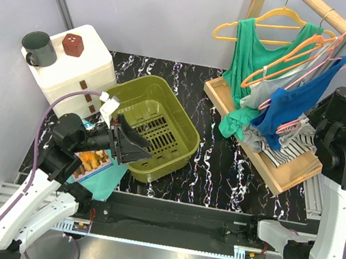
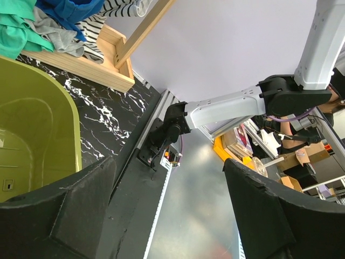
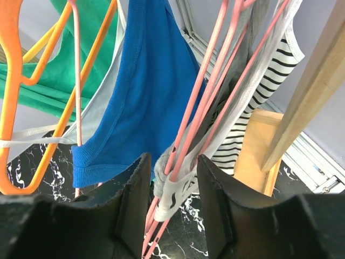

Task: Remove the tank top from the hanger

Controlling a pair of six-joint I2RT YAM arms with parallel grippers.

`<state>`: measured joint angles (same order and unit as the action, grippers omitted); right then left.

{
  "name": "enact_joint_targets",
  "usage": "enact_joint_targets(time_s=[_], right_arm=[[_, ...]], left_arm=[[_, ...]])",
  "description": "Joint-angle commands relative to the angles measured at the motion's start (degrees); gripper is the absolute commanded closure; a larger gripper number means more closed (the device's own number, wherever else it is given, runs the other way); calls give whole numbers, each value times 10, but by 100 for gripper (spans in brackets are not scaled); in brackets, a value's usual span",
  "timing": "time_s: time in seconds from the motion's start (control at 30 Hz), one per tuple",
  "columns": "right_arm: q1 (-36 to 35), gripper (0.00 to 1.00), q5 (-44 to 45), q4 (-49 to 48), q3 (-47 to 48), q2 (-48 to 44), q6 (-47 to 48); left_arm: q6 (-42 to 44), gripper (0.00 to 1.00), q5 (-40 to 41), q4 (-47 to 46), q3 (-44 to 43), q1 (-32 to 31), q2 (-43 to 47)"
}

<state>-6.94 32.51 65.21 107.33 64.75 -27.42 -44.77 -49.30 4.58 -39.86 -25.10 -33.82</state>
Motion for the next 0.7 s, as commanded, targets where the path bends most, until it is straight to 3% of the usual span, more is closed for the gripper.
enact_joint_targets(time_s=[0.0,0.53,0.67], right_arm=[[3,57,27,-36,-11,-2,-13],[11,68,45,-54,-39,-9,-26],[11,82,44,-55,-34,-10,-22]], left_arm=[[5,16,-21,-6,-22,1,7],[6,18,-26,1,-23,2,6],[8,18,-26,8,-29,1,9]])
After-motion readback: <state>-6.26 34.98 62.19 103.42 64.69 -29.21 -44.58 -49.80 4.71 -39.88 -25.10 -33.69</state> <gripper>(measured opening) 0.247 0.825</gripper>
